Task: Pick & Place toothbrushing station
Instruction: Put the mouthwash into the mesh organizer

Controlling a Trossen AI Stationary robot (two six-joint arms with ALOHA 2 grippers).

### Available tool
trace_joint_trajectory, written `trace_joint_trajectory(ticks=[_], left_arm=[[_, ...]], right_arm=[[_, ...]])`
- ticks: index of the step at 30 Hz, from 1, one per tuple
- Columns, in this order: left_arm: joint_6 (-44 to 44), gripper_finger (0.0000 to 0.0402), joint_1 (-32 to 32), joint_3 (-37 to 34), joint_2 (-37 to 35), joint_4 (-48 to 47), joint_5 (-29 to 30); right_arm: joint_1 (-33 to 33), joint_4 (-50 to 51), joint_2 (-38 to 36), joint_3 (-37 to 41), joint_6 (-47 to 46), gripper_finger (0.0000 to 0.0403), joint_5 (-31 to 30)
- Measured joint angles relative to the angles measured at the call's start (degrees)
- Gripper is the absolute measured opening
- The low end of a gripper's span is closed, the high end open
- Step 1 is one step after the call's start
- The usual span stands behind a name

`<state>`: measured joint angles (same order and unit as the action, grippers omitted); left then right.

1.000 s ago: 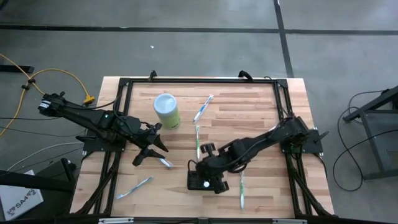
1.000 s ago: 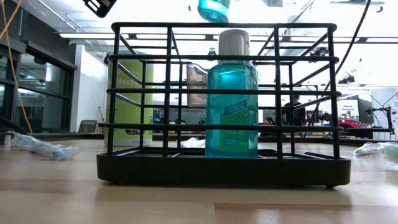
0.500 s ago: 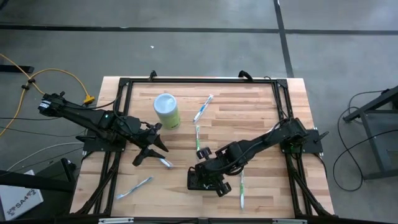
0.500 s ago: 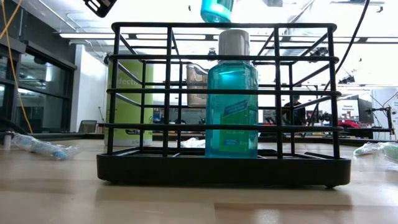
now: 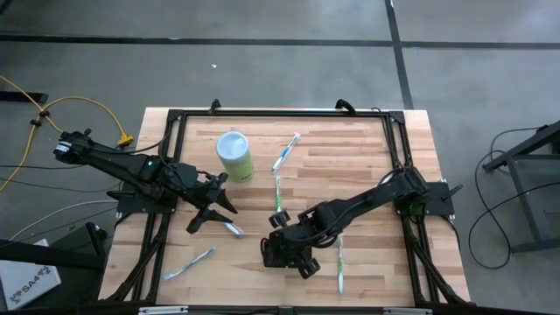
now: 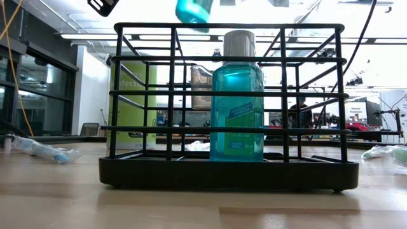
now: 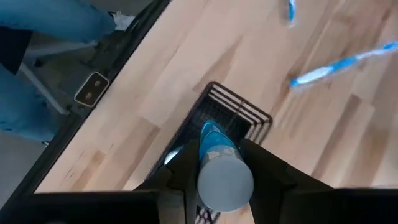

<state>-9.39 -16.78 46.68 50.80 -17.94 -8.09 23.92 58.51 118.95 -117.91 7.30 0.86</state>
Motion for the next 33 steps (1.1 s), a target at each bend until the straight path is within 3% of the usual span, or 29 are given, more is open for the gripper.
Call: trace_joint_trajectory(ticks=[18,33], left_arm=[[0.0,0.0133,0.0,0.0,0.0,1.9,0.0],[0.0,0.0133,0.0,0.0,0.0,1.7,0.0]], right_arm=[[-0.8,1.2,1.4,0.0,0.4,0.0091,2.7],[-0.8,0.9,1.5,0.0,-0.2,0.0092,1.2]])
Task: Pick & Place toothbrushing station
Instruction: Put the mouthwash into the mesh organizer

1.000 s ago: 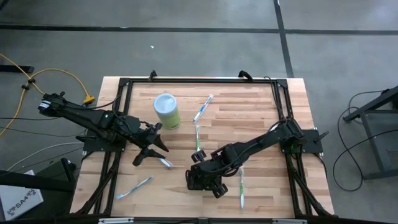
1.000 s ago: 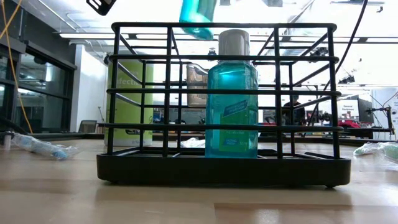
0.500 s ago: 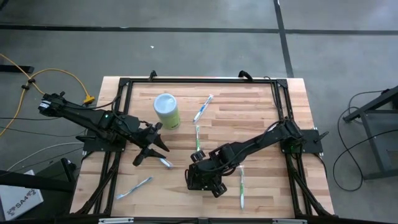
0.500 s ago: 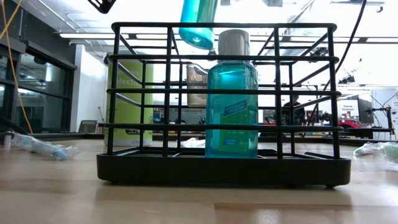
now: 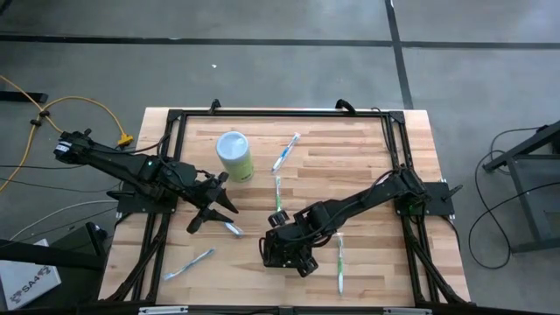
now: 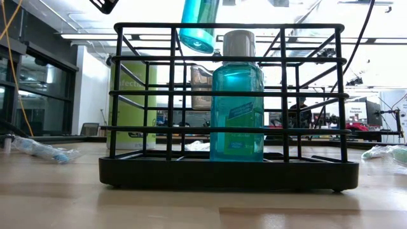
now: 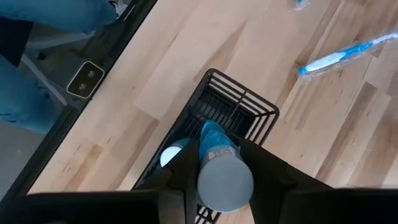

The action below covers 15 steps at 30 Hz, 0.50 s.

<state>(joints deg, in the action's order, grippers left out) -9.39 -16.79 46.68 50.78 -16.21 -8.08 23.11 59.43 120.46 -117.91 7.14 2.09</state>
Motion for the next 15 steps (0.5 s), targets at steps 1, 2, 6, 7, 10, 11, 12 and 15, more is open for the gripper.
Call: trace_joint_trajectory(ticks=[1,2,6,7,10,11,12,15], left_arm=[[0.0,0.0133,0.0,0.0,0.0,0.0,0.0],[0.0,0.0133,0.0,0.0,0.0,0.0,0.0],[0.0,0.0133,0.0,0.0,0.0,0.1,0.0],[0.0,0.0133,0.0,0.0,0.0,0.2,0.0],[0.0,0.0133,0.0,0.0,0.0,0.2,0.0],[0.0,0.0133,0.0,0.0,0.0,0.2,0.0],[0.0,0.0133,0.0,0.0,0.0,0.2,0.0],[0.0,0.0133,0.0,0.0,0.0,0.2,0.0]], right_arm=[[0.0,-0.1,0.1,0.0,0.0,0.0092,-0.1],[0.0,-0.3,0.5,0.0,0.0,0.0092,-0.1],[-0.2,-0.1,1.0,-0.1,-0.7,0.0092,1.7],[-0.3,-0.4,1.8,-0.1,-0.8,0.0092,1.9],[-0.4,-0.2,2.5,0.1,-0.9,0.0092,2.6],[-0.4,-0.2,2.3,0.1,-0.9,0.0092,2.8],[-0.4,-0.6,2.3,0.0,-0.9,0.0092,2.8],[-0.7,-0.5,2.6,0.0,-0.9,0.0092,3.1]])
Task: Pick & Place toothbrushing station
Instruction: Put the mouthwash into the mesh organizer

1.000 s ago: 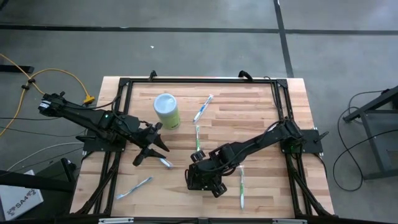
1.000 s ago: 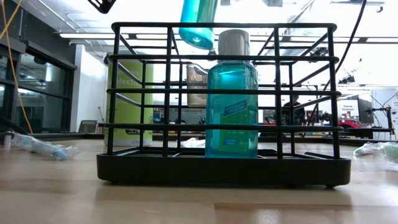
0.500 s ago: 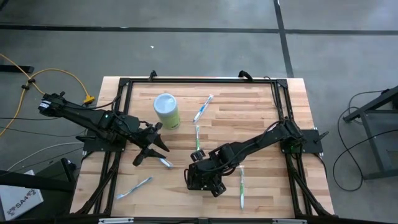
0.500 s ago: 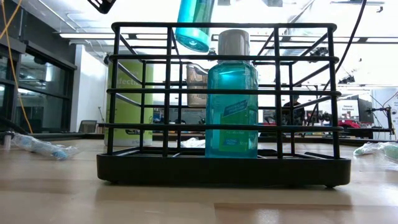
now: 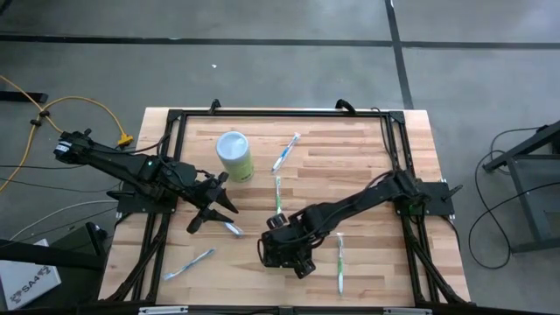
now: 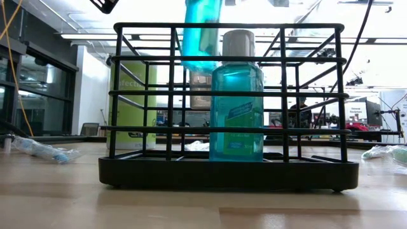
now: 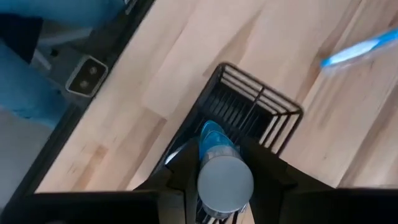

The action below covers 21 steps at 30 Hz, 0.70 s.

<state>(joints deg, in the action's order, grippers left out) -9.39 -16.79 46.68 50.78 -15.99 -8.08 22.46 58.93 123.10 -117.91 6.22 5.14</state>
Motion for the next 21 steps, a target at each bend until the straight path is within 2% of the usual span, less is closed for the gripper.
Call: trace_joint_trajectory(ticks=[21], left_arm=[[0.0,0.0133,0.0,0.0,0.0,0.2,0.0]], right_arm=[[-0.1,-0.9,1.8,0.0,-0.4,0.0092,2.7]])
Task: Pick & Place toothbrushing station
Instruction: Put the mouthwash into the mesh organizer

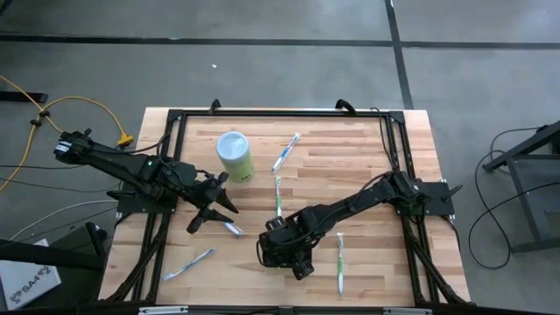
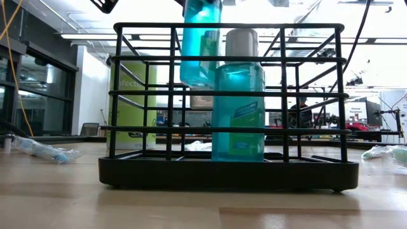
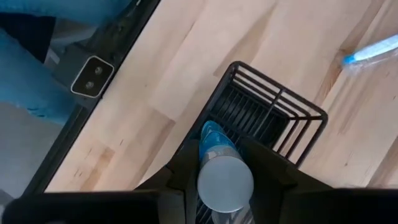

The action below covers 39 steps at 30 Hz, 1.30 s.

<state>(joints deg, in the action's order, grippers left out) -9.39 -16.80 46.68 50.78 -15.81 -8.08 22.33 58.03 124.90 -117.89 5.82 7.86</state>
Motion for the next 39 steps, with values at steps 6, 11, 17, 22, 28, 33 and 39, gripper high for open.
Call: trace_joint_trajectory(ticks=[6,11,17,22,28,33,39], left_arm=[[0.0,0.0133,0.0,0.0,0.0,0.0,0.0],[0.0,0.0133,0.0,0.0,0.0,0.0,0.0],[0.0,0.0133,0.0,0.0,0.0,0.0,0.0],[0.0,0.0133,0.0,0.0,0.0,0.0,0.0],[0.0,0.0133,0.0,0.0,0.0,0.0,0.0],[0.0,0.0133,0.0,0.0,0.0,0.0,0.0],[0.0,0.0133,0.0,0.0,0.0,0.0,0.0]], right_arm=[[0.0,-0.1,0.0,0.0,0.0,0.0092,-1.3],[0.0,-0.1,0.0,0.0,0.0,0.0092,-1.9],[-0.1,0.0,1.5,0.0,-0.2,0.0092,-1.5],[-0.3,0.0,2.0,0.0,-0.2,0.0092,-1.2],[-0.3,0.1,2.2,0.0,-0.4,0.0092,-2.1],[-0.2,-0.1,2.2,1.2,-2.6,0.0092,-2.8],[-0.3,-0.2,2.2,2.6,-4.5,0.0092,-1.9]])
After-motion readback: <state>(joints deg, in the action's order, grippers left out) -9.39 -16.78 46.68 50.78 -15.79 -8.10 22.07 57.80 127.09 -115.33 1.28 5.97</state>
